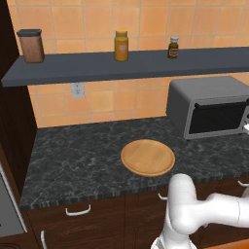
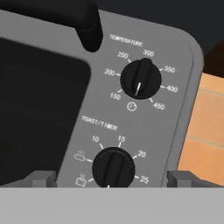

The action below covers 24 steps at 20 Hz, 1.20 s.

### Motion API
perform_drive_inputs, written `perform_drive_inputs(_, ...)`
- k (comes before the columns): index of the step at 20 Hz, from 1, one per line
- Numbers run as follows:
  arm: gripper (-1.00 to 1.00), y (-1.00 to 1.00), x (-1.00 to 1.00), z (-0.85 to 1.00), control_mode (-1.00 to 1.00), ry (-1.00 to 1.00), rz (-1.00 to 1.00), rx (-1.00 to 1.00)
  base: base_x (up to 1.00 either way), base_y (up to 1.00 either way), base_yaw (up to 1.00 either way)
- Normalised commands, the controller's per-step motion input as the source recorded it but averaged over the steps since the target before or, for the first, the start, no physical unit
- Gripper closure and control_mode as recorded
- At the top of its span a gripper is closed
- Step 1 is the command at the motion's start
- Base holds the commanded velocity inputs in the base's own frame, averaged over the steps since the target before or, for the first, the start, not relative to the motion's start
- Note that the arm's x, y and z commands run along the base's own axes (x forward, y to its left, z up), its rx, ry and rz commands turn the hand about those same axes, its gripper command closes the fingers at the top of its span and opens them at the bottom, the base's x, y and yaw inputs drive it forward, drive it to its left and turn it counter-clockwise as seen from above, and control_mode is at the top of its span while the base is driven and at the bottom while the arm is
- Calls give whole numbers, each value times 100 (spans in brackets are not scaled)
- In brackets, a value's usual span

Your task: Pick up the kebab skewer and baguette bread, and place them inside the toaster oven. Close the toaster oven door and start by setting the timer.

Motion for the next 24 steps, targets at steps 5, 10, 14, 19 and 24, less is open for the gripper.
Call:
perform_drive_inputs(5,-100,0,26,-1,-100,0,0,2,0,0,0)
perform_drive_inputs(10,-100,0,4,0,-100,-1,0,0,0,0,0)
perform_drive_inputs(14,-100,0,2,0,-100,-2,0,0,0,0,0)
perform_drive_inputs(19,100,39,14,-1,-100,-2,0,0,0,0,0)
perform_drive_inputs(24,100,33,21,-1,-100,0,-5,0,0,0,0)
